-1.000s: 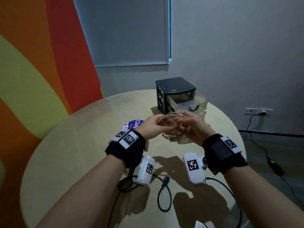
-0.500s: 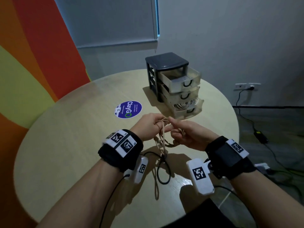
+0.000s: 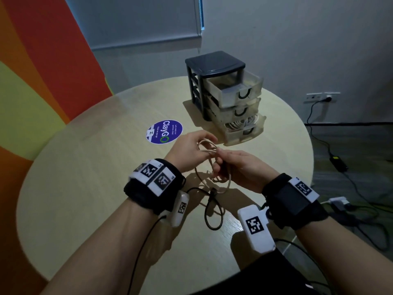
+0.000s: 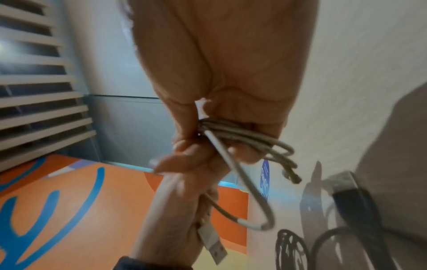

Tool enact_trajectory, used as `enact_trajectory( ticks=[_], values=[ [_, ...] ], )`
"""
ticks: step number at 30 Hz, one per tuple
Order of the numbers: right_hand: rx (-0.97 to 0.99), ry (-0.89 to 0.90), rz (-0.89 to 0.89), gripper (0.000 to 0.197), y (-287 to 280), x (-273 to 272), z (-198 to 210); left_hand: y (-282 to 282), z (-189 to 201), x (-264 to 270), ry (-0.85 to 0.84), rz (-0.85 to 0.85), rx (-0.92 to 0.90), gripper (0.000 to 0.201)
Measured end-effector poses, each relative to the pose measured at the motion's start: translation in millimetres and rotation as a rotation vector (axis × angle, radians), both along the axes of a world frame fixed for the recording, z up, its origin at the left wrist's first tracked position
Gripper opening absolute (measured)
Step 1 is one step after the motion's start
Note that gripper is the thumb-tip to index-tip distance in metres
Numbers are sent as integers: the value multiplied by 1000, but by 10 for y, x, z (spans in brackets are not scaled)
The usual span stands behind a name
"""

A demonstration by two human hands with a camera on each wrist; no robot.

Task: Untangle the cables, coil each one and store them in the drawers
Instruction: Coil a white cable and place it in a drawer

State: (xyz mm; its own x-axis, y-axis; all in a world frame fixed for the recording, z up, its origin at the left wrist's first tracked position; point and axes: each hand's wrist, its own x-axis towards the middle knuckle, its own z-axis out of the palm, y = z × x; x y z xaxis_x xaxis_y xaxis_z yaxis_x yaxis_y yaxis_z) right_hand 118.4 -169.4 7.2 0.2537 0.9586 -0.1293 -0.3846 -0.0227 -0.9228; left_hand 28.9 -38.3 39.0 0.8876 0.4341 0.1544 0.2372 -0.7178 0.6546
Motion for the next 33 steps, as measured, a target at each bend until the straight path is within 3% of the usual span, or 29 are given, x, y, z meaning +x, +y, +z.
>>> enact_trajectory(
  ticks=[4, 6, 8, 10, 17, 21, 25, 27, 30, 33],
  values=[
    [29, 146, -36, 26, 5, 2, 41, 71, 166, -45, -31, -38, -98, 30],
    [37, 209, 2, 30, -18, 45, 78, 101, 246, -96, -56, -66, -274, 31],
    [29, 261, 99, 37, -49, 76, 85, 141, 303, -149, -106, -84, -401, 19],
    [17, 278, 197, 42, -67, 82, 67, 164, 329, -179, -158, -93, -422, 9],
    [21, 326, 369, 46, -107, 86, 63, 205, 283, -195, -286, -125, -456, 11],
    [85, 338, 419, 45, -101, 64, 64, 286, 173, -126, -329, 32, -335, 7],
    [178, 307, 411, 53, -63, 5, 56, 337, -28, -80, -345, 200, -157, 35],
    [237, 387, 402, 53, -47, 14, 48, 326, -122, -71, -310, 238, -102, 41],
    [319, 595, 343, 51, -33, 48, 34, 284, -263, -58, -107, 205, 67, 47],
    [345, 657, 117, 42, 8, 3, 124, 147, -263, -56, 151, 95, 310, 41]
  ],
)
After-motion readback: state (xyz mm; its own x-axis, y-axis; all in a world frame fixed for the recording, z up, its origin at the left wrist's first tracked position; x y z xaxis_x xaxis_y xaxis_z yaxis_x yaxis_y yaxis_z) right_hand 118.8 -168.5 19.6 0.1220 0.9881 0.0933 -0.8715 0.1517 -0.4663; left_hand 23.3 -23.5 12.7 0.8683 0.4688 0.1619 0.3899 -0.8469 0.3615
